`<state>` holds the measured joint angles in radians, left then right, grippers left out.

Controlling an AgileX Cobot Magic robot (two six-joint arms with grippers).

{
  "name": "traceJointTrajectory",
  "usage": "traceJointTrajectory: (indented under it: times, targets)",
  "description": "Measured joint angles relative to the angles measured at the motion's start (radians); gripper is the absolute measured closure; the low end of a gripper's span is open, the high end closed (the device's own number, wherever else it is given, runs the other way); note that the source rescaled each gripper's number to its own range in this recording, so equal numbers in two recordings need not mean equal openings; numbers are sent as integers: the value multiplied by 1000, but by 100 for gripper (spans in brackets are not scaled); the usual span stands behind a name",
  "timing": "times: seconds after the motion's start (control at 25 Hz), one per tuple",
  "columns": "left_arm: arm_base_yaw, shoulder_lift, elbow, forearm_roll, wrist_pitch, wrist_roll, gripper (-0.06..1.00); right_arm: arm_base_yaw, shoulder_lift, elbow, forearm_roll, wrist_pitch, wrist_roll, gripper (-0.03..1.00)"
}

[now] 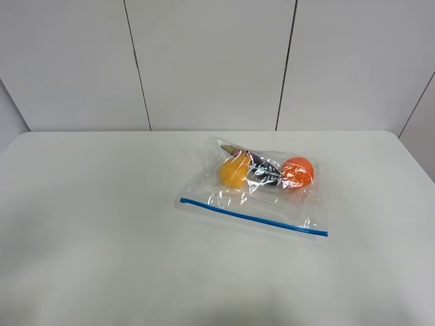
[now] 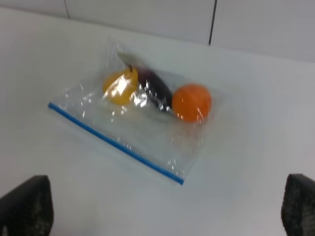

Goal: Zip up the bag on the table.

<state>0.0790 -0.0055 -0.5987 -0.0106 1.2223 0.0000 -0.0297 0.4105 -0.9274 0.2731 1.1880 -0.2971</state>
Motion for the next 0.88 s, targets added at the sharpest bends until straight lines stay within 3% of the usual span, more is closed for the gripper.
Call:
traceJointTrajectory:
  times: [0.4, 0.68, 0.88]
  targets:
    - [0, 0, 0, 0, 0, 0, 14, 0, -160, 290, -65, 7, 74, -3]
    - [0, 0, 0, 0, 0, 0, 14, 0, -241, 321, -91, -10, 135, -3]
    - [0, 0, 0, 0, 0, 0, 14, 0, -331, 322, -165, -55, 208, -3]
